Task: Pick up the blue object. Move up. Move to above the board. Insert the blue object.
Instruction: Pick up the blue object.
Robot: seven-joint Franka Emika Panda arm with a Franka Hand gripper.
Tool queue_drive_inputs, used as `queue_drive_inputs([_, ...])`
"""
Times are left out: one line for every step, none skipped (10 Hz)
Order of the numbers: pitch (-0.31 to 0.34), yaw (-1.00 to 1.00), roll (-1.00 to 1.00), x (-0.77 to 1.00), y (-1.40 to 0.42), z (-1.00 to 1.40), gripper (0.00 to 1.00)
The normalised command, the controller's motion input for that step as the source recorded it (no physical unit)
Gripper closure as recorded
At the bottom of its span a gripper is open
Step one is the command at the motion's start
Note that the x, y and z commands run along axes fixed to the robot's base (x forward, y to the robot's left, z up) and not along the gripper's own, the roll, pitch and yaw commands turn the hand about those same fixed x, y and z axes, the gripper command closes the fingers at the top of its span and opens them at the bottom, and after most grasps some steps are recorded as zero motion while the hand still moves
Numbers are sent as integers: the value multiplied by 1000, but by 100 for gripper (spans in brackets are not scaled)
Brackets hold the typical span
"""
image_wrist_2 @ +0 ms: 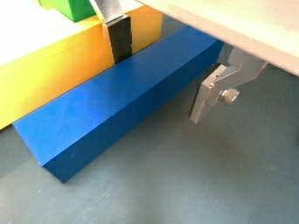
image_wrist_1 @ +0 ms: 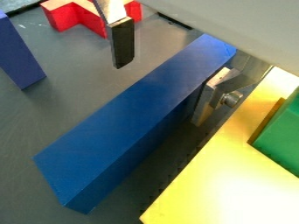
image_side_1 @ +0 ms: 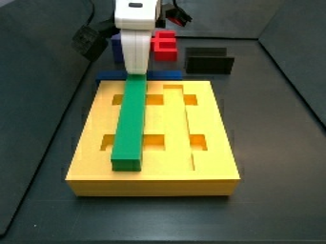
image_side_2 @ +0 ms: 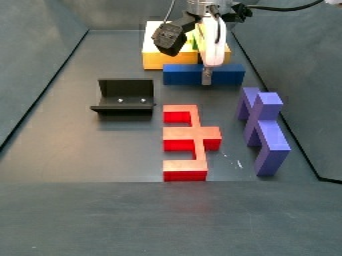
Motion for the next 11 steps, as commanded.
queue_drive_inputs([0, 0, 0, 0, 0, 0, 0])
queue_drive_inputs([0, 0, 0, 0, 0, 0, 100])
queue_drive_inputs([0, 0, 0, 0, 0, 0, 100])
queue_drive_inputs([0, 0, 0, 0, 0, 0, 100])
queue_drive_inputs([0, 0, 0, 0, 0, 0, 100])
queue_drive_inputs([0, 0, 0, 0, 0, 0, 100])
queue_drive_inputs([0, 0, 0, 0, 0, 0, 100])
queue_drive_inputs([0, 0, 0, 0, 0, 0, 100])
queue_drive_inputs([0, 0, 0, 0, 0, 0, 100])
queue_drive_inputs([0, 0, 0, 0, 0, 0, 100])
queue_drive_inputs([0, 0, 0, 0, 0, 0, 100])
